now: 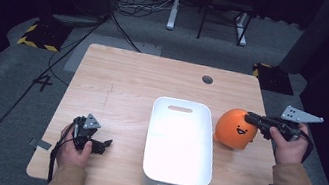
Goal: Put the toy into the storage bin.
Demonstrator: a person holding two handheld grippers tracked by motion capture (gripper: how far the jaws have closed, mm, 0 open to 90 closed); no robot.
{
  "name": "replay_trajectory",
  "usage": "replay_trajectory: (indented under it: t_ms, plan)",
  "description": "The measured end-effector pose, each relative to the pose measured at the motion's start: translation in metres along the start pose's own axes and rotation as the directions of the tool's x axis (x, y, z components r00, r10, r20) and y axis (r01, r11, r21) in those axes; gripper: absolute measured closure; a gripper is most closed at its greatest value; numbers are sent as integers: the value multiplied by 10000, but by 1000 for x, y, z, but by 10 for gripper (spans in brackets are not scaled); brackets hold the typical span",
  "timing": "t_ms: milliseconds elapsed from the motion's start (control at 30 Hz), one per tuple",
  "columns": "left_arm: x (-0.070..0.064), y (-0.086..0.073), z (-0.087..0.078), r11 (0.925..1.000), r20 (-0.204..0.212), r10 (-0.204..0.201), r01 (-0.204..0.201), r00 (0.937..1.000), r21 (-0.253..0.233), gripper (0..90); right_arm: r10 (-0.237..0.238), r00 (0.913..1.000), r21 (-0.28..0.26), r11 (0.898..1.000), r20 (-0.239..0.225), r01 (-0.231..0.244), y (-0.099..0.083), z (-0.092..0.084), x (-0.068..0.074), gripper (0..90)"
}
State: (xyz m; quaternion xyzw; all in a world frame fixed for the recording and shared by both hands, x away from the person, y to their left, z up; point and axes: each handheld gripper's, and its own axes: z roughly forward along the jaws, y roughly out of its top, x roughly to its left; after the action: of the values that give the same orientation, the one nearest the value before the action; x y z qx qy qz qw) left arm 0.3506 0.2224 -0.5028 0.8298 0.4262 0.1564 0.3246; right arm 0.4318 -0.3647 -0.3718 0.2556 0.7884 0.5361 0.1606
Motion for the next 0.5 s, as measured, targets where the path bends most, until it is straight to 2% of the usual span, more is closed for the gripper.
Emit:
replay_trajectory:
  t_ms: [200,500]
  plan:
    - [0,0,0,10000,-10,-4,4,10000,-18,98,-194,9997,-255,9995,-141,191,15,-13,3,820]
    - [0,0,0,10000,3,3,-3,10000,2,98,-454,9986,-334,9984,-256,446,31,-26,7,820]
